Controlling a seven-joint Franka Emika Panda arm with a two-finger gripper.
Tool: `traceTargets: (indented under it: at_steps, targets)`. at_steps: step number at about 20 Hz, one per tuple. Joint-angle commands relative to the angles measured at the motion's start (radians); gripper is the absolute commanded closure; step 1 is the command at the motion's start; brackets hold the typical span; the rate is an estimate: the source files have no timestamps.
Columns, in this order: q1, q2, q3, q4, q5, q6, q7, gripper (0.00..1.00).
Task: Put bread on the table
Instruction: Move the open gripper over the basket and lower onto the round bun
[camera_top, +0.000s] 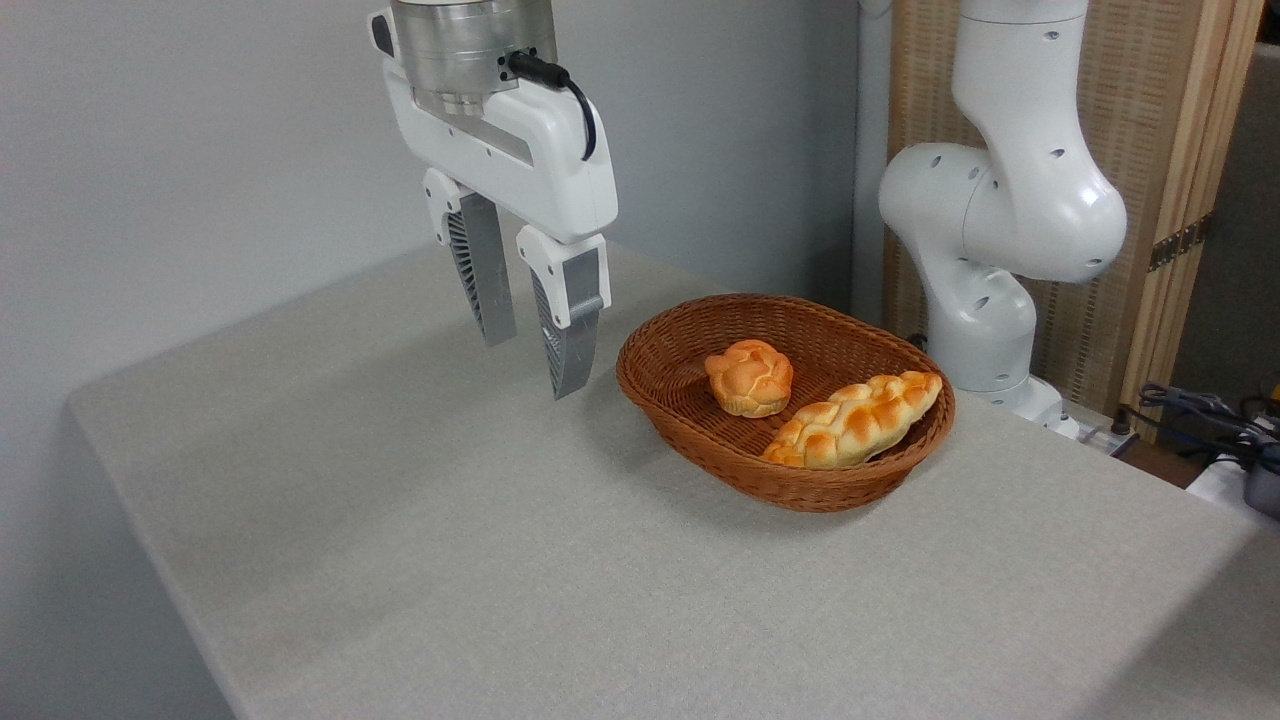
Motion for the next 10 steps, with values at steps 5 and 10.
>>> traceTargets:
  at_steps: [5, 10]
  targets:
    - [-0.007, -0.011, 0.024, 0.005, -0.001, -0.037, -0.003, 0.0]
    - [-0.025, -0.107, 0.018, -0.134, -0.001, -0.07, 0.048, 0.0]
